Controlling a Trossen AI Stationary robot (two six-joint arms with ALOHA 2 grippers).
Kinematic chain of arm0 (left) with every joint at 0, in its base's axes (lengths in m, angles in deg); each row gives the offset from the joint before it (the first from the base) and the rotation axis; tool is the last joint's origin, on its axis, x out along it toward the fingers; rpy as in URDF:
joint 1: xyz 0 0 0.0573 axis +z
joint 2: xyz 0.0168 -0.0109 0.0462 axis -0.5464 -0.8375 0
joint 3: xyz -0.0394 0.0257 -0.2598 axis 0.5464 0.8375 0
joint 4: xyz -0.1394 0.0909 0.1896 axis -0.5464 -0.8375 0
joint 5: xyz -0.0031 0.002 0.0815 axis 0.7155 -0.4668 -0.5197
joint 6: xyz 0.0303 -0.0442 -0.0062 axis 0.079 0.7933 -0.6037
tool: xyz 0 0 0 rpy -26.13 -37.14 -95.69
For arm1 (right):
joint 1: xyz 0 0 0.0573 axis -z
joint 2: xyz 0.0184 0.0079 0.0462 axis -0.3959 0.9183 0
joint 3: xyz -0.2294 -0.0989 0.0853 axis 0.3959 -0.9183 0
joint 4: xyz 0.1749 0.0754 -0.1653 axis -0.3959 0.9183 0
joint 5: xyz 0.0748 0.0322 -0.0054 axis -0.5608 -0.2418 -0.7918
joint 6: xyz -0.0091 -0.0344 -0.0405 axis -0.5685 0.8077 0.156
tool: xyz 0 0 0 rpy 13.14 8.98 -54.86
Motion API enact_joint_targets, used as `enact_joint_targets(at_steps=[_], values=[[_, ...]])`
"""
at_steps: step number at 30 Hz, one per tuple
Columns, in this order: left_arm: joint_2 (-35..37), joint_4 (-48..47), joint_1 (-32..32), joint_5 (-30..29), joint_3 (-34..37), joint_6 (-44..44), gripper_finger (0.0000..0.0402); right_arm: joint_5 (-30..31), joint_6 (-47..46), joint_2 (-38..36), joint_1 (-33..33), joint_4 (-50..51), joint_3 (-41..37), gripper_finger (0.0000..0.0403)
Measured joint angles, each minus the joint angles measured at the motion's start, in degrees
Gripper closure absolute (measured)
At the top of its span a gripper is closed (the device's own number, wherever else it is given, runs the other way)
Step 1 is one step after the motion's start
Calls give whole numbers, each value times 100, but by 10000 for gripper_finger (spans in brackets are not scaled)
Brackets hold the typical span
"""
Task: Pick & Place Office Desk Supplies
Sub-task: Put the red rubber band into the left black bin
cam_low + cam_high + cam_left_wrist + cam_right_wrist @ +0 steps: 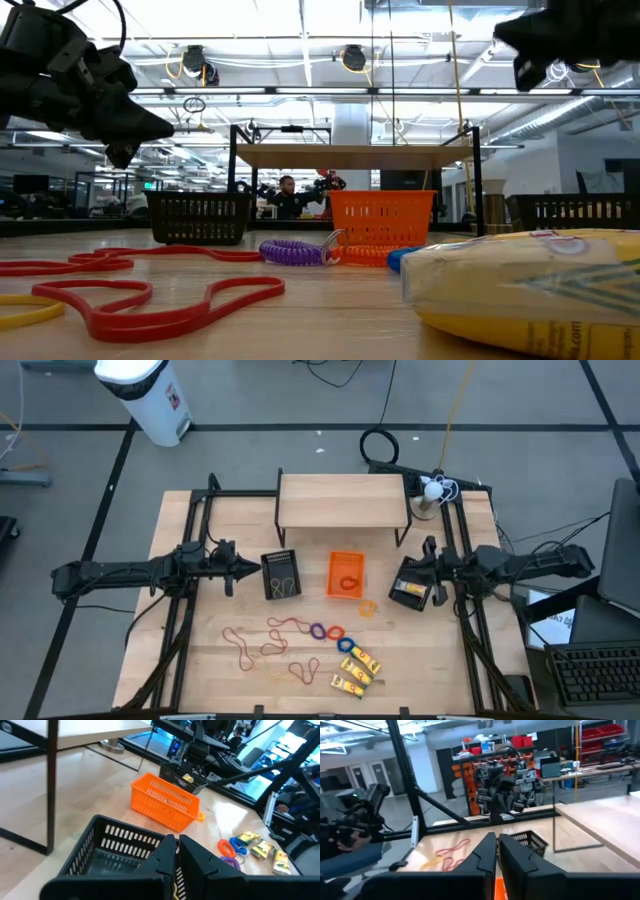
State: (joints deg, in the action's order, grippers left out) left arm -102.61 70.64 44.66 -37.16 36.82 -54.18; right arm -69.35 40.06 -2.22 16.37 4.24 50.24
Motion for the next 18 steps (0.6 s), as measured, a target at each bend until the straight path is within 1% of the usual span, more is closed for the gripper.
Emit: enact_joint_targets(at_steps=[5, 11, 13, 16, 18], values=[[2, 50, 1, -92, 0, 7, 378, -9, 1, -142, 225, -881, -629, 400], [2, 24, 1, -100, 0, -215, 378, -5, 158, -126, 411, -1090, -988, 401], [0, 22, 1, -81, 0, -215, 378, -15, 102, -111, 438, -1399, -1175, 402], [0, 33, -1, -11, 0, -213, 378, -15, 15, -145, 437, -1440, -1311, 401], [0, 33, 1, -96, 0, -217, 378, -9, 37, -123, 439, -1334, -1326, 402]])
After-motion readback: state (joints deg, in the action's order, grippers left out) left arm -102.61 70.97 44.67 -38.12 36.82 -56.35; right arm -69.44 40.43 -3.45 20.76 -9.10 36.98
